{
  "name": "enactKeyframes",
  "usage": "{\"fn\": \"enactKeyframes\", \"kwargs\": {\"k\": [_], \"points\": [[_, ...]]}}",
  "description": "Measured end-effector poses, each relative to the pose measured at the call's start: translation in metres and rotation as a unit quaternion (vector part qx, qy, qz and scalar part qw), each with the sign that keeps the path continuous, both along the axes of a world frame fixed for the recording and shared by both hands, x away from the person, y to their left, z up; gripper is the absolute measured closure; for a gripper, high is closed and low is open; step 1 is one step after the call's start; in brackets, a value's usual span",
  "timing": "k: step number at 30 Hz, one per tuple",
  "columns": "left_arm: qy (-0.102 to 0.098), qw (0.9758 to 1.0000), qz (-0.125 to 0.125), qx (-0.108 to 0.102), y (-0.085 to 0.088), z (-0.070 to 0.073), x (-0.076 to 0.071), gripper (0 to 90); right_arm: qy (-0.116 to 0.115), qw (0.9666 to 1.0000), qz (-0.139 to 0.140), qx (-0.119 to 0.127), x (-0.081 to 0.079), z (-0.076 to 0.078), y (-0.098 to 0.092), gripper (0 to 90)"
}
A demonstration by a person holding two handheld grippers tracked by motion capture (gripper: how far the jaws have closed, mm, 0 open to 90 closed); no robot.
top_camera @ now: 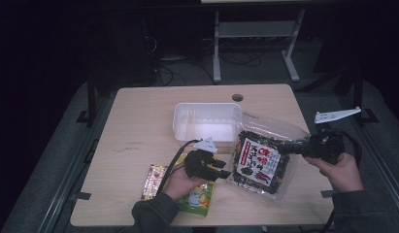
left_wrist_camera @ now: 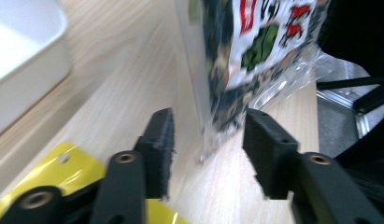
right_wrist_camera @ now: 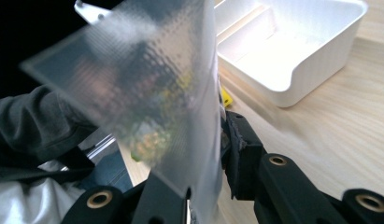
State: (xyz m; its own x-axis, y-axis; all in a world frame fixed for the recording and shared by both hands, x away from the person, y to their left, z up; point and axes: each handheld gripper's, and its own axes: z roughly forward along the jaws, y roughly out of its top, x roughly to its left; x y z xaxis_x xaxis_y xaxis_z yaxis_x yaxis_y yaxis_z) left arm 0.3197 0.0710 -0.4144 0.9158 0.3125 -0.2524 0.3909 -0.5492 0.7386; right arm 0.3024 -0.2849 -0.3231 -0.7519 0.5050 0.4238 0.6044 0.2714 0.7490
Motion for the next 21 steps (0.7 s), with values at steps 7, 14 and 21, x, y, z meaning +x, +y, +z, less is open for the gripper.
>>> {"fn": "enactKeyframes", "kwargs": {"k": [7,14,21], "points": [[-0.009,0.9998,0.018,0.001,0.018,0.009,-0.009,43.4,-0.02,0.9997,-0.009,-0.008,-0.002,0.015,0.002,78.0],[-0.019,0.9988,0.039,0.022,0.04,0.011,-0.017,37.3,-0.046,0.9987,-0.017,-0.014,0.003,0.03,0.008,78.0],[-0.024,0.9977,0.057,0.026,0.063,0.012,-0.024,34.8,-0.059,0.9978,-0.019,-0.022,0.012,0.039,0.018,78.0]]}}
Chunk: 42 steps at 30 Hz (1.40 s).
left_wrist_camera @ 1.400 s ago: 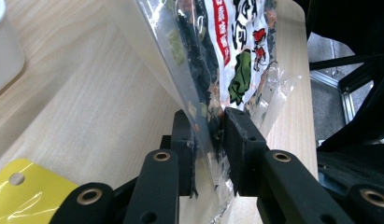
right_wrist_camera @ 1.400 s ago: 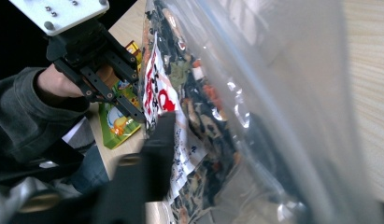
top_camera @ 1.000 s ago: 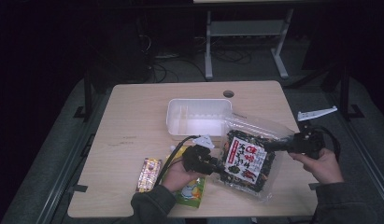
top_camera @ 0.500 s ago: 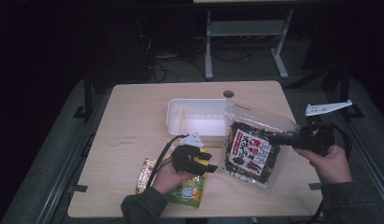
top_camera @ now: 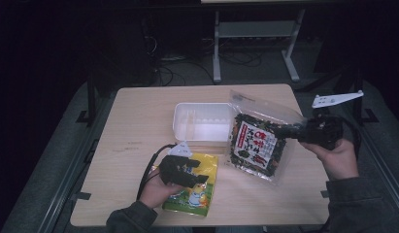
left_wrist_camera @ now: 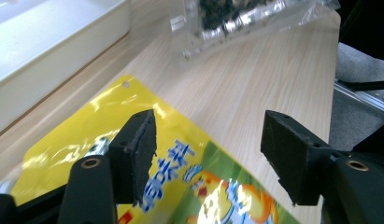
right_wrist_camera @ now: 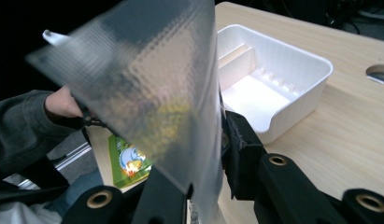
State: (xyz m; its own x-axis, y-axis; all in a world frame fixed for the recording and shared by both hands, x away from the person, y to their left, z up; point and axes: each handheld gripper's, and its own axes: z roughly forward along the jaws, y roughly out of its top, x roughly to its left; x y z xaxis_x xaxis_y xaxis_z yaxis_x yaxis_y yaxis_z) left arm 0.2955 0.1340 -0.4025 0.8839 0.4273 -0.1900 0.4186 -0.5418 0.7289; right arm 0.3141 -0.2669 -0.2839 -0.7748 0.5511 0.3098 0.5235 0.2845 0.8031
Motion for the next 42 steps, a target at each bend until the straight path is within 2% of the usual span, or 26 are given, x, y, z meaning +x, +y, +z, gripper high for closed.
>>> {"fn": "enactKeyframes", "kwargs": {"k": [9,12,17,21,30,32,42], "points": [[-0.013,0.9998,0.017,-0.001,0.026,0.001,-0.01,32.3,-0.023,0.9996,0.002,-0.017,0.012,0.017,0.018,78.0],[-0.017,0.9996,0.023,0.006,0.033,0.0,-0.014,31.6,-0.032,0.9993,-0.001,-0.019,0.017,0.023,0.025,78.0],[-0.018,0.9992,0.035,0.005,0.044,-0.005,-0.018,31.0,-0.046,0.9985,-0.006,-0.028,0.027,0.032,0.037,78.0],[-0.013,0.9992,0.038,-0.003,0.05,-0.007,-0.02,29.3,-0.058,0.9976,-0.016,-0.035,0.04,0.039,0.046,78.0],[-0.016,0.9987,0.045,-0.014,0.06,-0.01,-0.023,28.0,-0.071,0.9962,-0.031,-0.04,0.066,0.045,0.069,78.0],[-0.015,0.9987,0.047,-0.014,0.062,-0.01,-0.024,27.8,-0.081,0.9948,-0.037,-0.051,0.075,0.046,0.081,78.0],[-0.019,0.9981,0.055,-0.017,0.071,-0.01,-0.024,27.4,-0.101,0.991,-0.058,-0.066,0.1,0.041,0.111,78.0]]}}
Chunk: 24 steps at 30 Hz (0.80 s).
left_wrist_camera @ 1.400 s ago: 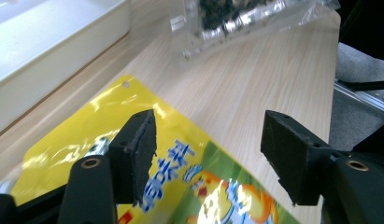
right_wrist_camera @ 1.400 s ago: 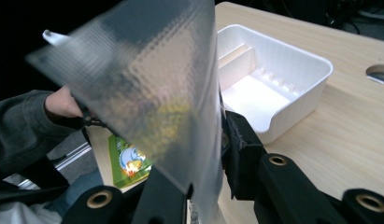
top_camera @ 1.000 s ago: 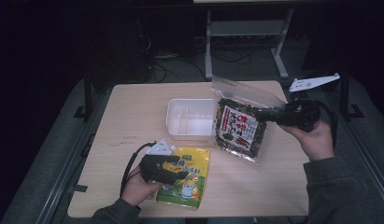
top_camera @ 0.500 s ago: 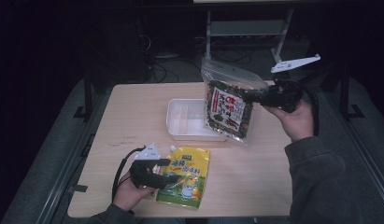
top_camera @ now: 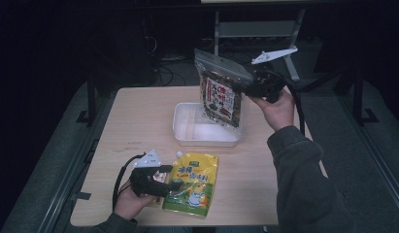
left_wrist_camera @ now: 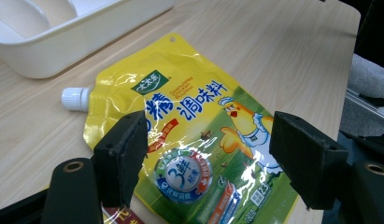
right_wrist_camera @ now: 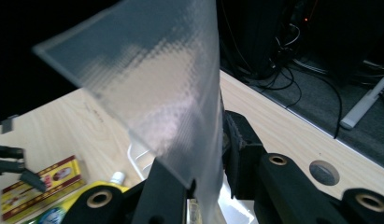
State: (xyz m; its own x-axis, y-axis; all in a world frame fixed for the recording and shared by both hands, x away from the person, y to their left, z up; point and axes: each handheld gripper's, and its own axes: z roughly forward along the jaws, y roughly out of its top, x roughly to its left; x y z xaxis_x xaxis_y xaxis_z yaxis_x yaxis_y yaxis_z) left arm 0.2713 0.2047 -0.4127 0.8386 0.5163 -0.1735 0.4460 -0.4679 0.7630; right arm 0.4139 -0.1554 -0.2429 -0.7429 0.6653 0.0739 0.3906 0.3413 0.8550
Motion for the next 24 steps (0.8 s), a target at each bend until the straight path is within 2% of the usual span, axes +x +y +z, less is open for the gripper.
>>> {"fn": "enactKeyframes", "kwargs": {"k": [10,18,24], "points": [[0.004,1.0,0.004,-0.003,0.004,-0.002,0.002,26.7,-0.004,0.9998,-0.004,-0.02,0.027,-0.024,0.016,78.0],[0.007,1.0,0.004,-0.001,0.005,-0.003,0.002,26.7,0.014,0.9998,0.012,-0.011,0.042,-0.053,0.016,77.9],[0.013,0.9999,0.005,-0.005,0.008,-0.006,0.003,26.6,0.026,0.9994,0.024,-0.005,0.048,-0.062,0.01,77.7]]}}
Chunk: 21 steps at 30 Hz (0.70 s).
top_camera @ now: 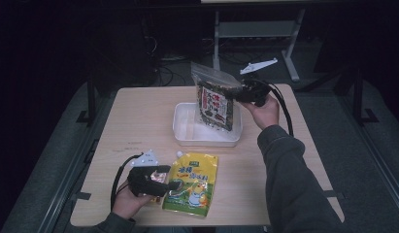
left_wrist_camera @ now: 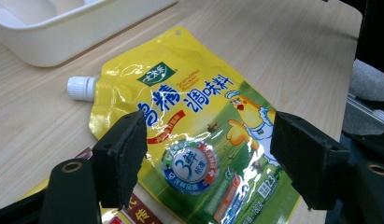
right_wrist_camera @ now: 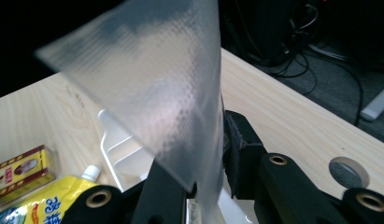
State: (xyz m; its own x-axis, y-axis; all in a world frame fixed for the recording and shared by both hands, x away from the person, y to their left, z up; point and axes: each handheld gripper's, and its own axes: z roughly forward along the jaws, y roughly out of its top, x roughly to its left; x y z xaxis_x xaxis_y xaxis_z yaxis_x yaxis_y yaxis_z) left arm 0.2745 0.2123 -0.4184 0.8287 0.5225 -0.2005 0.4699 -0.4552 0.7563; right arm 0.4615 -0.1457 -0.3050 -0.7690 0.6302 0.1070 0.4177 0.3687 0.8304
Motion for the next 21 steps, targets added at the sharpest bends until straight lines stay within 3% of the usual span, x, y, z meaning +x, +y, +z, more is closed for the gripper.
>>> {"fn": "enactKeyframes", "kwargs": {"k": [7,14,21], "points": [[0.0,1.0,0.004,-0.002,0.002,0.0,0.0,26.5,0.002,0.9999,0.015,-0.006,0.003,-0.002,-0.005,77.5],[0.0,1.0,0.007,-0.001,0.004,0.0,0.001,25.7,0.009,0.9999,0.013,0.004,0.006,-0.007,-0.01,76.4],[0.001,1.0,0.009,0.0,0.004,-0.001,0.001,25.5,0.028,0.9995,-0.007,0.011,0.008,-0.007,-0.014,60.7]]}}
